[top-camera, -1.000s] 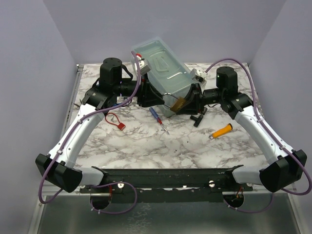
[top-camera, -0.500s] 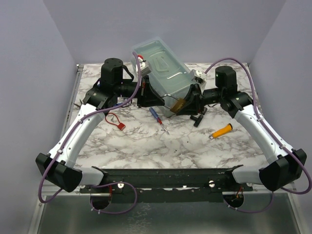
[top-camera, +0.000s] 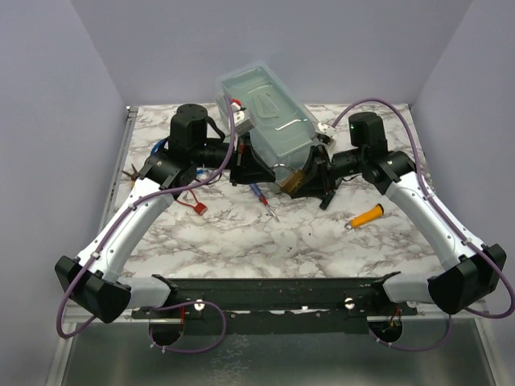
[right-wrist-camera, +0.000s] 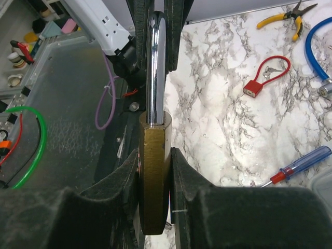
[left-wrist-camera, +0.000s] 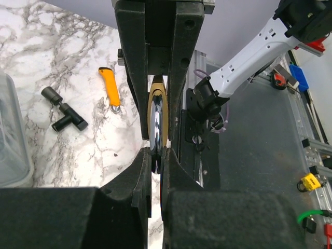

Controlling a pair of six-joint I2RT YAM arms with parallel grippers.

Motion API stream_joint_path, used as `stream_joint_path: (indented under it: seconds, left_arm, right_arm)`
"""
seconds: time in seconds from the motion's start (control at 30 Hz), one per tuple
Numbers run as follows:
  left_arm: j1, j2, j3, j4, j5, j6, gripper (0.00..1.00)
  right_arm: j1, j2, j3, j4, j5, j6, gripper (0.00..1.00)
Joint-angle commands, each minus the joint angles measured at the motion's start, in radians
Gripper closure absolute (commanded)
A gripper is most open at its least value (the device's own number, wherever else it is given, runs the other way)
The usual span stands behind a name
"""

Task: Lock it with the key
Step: Lock the lock.

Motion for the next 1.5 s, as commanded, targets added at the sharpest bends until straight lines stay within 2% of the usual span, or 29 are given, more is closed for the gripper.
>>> stream_joint_path:
  seconds: [0.0,0.3,0.57,0.73,0.9,1.03,1.23,1.37,1.47]
  left_arm:
    - [-0.128,0.054,-0.079,0.037,-0.007,-0.001,1.0]
    - [-0.143,0.069,-0.197,0.056,0.004,-0.025,1.0]
    - [-0.156,0.103,-0.213,0.076,0.026,-0.032,1.0]
    - [-0.17,0.121,-0.215,0.088,0.055,-0.032,1.0]
    - [-0.161,0.11,-0.218,0.092,0.038,-0.038,1.0]
    - [-0.107,0.085,-0.208,0.098,0.024,-0.05,1.0]
    - [0.051,0.021,-0.158,0.102,-0.007,-0.06,1.0]
    - [0.14,-0.025,-0.155,0.102,-0.018,-0.043,1.0]
    - [0.164,-0.046,-0.158,0.103,0.0,-0.042,1.0]
  right_arm:
    - [0.082,0.011,0.123,0.217,-0.038,-0.006,1.0]
    - [0.081,0.034,0.19,0.327,-0.03,0.03,1.0]
    - [0.097,0.055,0.214,0.39,-0.07,0.052,1.0]
    - [0.108,0.072,0.227,0.394,-0.076,0.017,1.0]
    - [0.108,0.071,0.242,0.318,-0.07,-0.036,1.0]
    - [0.105,0.044,0.19,0.259,-0.031,-0.057,1.0]
    - [0.076,0.007,0.068,0.218,0.033,-0.013,1.0]
    - [0.034,0.016,0.023,0.194,0.031,0.011,1.0]
    - [0.023,0.034,0.02,0.186,0.015,0.012,1.0]
